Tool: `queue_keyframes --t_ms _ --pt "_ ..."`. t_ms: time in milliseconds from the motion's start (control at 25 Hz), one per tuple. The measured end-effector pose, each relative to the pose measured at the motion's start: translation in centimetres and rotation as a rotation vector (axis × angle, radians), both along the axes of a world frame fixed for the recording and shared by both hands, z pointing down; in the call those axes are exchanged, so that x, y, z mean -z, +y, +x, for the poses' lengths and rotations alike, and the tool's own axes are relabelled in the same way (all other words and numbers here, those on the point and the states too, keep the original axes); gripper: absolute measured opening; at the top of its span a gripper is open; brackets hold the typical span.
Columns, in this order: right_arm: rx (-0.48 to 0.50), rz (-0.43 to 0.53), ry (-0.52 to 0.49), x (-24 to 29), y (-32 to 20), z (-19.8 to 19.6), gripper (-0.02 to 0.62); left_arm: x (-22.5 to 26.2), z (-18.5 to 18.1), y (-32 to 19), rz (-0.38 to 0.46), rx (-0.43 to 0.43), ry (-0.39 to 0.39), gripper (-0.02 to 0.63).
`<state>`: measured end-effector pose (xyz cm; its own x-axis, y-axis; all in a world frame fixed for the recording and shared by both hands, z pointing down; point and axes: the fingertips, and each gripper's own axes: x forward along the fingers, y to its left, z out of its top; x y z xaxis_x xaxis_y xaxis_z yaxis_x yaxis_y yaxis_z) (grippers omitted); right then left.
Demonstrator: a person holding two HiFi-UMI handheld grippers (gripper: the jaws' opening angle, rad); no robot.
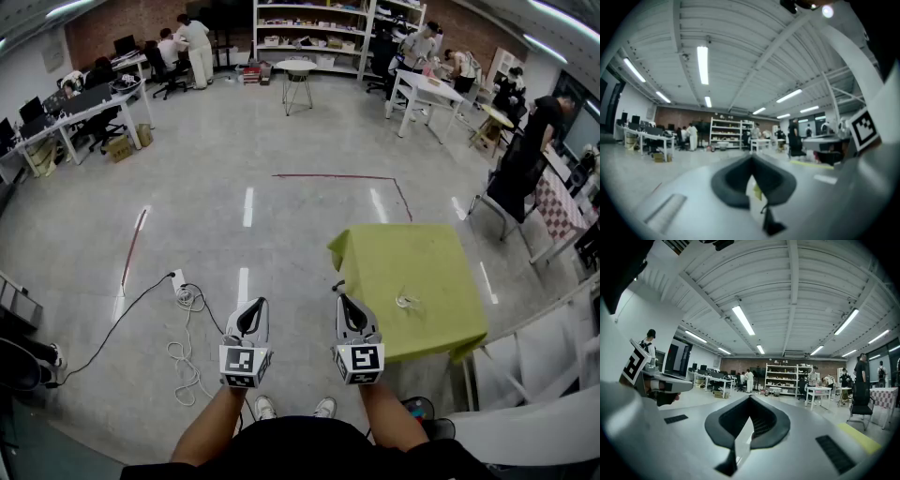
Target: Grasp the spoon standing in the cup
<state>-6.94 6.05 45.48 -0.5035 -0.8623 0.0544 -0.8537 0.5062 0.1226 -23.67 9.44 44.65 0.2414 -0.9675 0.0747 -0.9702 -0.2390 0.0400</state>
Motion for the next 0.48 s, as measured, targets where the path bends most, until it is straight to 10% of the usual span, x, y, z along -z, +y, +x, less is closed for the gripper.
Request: queue_keyframes --t_ms 480 --pt "-0.009 0.0 -0.039 -0.4 0.9 -2.9 -0.003 -3.0 -3.4 1.0 0.003 -0.032 -0.045 0.006"
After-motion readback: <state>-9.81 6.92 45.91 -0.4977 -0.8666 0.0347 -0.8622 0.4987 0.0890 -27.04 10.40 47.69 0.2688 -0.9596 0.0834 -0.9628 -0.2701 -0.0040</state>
